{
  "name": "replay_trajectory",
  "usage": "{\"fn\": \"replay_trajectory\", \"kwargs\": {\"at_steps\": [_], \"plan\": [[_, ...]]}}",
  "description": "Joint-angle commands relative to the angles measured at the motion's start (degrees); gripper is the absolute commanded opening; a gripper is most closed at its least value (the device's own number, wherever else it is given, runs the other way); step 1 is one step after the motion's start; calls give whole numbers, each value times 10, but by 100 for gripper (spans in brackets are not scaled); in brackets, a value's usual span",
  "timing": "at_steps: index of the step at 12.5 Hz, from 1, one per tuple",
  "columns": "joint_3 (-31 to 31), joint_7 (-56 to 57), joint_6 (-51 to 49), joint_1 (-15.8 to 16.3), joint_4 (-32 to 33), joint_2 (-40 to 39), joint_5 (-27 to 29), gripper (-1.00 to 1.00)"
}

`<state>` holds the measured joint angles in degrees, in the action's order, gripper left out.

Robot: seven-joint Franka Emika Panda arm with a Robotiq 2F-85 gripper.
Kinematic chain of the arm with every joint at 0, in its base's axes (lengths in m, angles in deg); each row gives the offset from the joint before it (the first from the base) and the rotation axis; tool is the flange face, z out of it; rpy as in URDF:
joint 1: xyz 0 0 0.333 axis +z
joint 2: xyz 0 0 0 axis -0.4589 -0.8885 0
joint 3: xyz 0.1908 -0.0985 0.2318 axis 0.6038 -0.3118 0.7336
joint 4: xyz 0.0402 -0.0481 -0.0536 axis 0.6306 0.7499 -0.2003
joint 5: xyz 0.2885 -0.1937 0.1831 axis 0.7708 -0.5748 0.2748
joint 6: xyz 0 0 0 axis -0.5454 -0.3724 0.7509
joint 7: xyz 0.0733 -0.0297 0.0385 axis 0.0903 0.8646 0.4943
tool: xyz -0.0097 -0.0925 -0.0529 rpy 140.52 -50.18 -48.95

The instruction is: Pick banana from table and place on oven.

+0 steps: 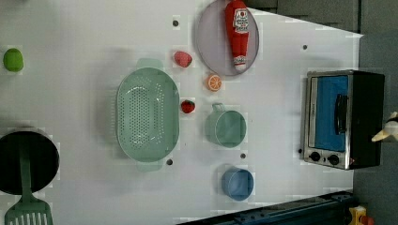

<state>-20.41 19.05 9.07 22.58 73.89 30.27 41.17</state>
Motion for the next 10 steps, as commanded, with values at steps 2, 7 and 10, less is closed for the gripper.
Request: {"fn": "replay_trajectory", "kwargs": {"at_steps": [2,7,10], "plan": [[15,74,32,-11,-19,-26,43,-39],[12,74,37,-13,-4,-31,43,70],[12,86,29,-4,-21,-5,31,100]]}}
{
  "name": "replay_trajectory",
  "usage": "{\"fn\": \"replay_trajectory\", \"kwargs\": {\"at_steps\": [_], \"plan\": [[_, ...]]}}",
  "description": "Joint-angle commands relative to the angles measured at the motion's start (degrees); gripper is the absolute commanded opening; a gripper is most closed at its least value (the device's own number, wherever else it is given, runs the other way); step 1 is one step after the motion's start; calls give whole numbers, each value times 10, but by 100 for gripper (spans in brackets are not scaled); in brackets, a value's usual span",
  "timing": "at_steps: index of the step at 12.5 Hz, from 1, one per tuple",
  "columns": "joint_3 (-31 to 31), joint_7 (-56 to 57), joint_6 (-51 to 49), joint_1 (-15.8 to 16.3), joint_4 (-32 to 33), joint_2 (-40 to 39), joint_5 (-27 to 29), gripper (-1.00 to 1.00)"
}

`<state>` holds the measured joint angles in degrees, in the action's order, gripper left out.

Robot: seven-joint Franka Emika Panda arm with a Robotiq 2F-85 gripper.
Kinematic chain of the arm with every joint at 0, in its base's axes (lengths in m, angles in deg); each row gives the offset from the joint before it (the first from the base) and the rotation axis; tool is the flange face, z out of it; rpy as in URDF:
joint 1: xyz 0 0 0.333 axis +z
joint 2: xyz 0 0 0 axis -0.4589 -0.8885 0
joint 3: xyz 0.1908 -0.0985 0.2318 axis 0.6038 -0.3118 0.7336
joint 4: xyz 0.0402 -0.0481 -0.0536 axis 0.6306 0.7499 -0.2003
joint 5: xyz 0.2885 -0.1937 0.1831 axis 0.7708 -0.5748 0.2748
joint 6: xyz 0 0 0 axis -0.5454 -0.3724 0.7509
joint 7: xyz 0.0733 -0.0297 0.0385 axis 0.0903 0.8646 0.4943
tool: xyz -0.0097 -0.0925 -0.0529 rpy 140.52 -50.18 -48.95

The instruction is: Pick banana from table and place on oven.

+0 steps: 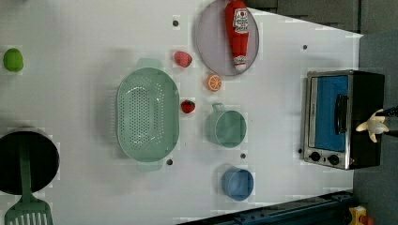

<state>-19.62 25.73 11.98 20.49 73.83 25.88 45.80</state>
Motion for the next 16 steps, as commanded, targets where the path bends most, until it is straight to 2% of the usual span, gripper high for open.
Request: {"fn": "replay_trajectory", "kwargs": {"at_steps": [1,5,7,13,16], "plan": [[6,20,-11,25,-31,57,-24,100],[57,-10,-153,69,-44,146,-32,100],[107,-121,-203,85,-37,184,-32,100],[269,-485,-201,92,30,266,-41,100],[300,-523,-205,92,34,278,-51,100]]}}
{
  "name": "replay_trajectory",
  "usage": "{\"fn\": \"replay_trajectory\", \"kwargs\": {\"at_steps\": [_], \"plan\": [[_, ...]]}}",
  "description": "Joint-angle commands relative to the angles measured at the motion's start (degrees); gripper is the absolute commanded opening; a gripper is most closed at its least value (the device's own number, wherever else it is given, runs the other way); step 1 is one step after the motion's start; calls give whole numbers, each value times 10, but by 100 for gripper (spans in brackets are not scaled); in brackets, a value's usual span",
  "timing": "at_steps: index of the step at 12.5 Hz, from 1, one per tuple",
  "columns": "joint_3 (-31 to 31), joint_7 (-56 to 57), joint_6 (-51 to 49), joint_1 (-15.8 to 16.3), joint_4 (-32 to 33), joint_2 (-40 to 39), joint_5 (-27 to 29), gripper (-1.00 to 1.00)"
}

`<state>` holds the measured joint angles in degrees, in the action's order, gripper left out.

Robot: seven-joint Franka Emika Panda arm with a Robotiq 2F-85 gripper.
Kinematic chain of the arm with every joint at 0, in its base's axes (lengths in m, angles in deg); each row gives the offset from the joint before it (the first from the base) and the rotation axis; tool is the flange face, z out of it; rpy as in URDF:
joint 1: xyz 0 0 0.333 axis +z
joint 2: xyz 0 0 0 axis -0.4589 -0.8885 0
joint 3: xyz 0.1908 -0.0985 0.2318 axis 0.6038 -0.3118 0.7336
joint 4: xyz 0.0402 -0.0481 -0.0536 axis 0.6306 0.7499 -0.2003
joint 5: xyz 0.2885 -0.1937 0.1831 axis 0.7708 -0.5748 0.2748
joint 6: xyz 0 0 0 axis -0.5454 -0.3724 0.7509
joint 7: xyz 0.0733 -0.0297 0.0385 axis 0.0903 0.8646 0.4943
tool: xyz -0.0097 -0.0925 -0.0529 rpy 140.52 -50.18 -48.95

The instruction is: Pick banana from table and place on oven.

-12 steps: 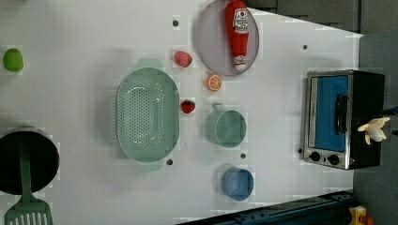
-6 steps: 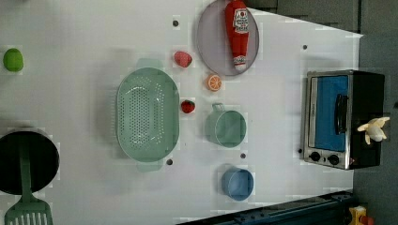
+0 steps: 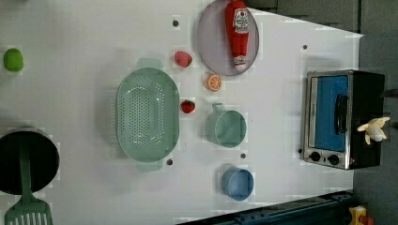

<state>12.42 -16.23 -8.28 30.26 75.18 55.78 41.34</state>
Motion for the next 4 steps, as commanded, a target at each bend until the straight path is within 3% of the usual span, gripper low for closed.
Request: {"fn": "replay_trajectory", "kwargs": {"at_steps": [1,2,4], "plan": [[-16,-103,-2,-6,21,-19,-29,100],[-12,-103,-2,-6,21,-18,-64,100],[-8,-103,-2,-6,21,-17,-73,100]]}}
